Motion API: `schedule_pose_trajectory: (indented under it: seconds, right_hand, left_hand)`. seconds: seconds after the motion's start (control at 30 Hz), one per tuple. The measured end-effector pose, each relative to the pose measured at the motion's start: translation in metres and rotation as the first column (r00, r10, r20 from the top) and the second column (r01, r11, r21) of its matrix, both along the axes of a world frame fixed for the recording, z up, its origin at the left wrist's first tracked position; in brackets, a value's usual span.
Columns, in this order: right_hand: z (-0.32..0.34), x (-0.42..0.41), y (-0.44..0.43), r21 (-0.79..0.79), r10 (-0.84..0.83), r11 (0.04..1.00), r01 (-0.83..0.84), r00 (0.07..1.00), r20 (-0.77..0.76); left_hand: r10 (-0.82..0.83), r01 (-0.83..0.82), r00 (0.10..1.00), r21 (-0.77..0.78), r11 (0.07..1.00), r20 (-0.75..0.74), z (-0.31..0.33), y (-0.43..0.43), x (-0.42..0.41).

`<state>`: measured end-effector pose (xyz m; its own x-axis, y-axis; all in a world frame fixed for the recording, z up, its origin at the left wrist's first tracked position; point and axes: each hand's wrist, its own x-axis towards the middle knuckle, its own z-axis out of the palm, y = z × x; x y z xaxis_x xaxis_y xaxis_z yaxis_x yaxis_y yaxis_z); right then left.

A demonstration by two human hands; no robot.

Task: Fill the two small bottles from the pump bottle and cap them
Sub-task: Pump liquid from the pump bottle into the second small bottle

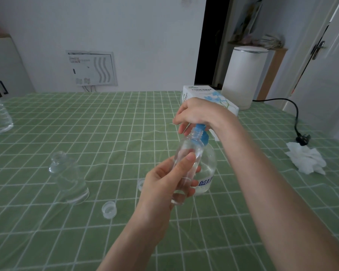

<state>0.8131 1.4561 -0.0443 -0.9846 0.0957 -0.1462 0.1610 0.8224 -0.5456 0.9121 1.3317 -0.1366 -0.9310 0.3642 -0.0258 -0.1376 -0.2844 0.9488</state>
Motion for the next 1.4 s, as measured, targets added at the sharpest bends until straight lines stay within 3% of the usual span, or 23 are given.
schedule_pose_trajectory:
  seconds: [0.33, 0.6, 1.03, 1.4]
  right_hand:
    - [-0.011, -0.003, 0.000, -0.005, 0.015, 1.000, -0.015, 0.999, 0.030]
    - [-0.003, -0.003, 0.000, 0.034, -0.019, 0.999, 0.022, 0.996, -0.091]
    - [-0.011, -0.004, 0.002, 0.022, 0.001, 1.000, -0.002, 1.000, 0.024]
    - [-0.004, -0.006, 0.003, 0.067, -0.023, 0.997, 0.026, 0.998, -0.050]
  left_hand:
    - [0.007, -0.007, 0.999, 0.004, 1.000, 0.036, -0.001, 0.000, -0.001]
    - [0.011, -0.011, 1.000, 0.004, 1.000, 0.004, 0.001, 0.001, 0.001]
    - [0.021, -0.020, 1.000, -0.009, 1.000, 0.017, -0.001, 0.002, 0.000]
    - [0.039, -0.039, 0.999, -0.010, 0.999, 0.015, 0.002, 0.002, 0.000]
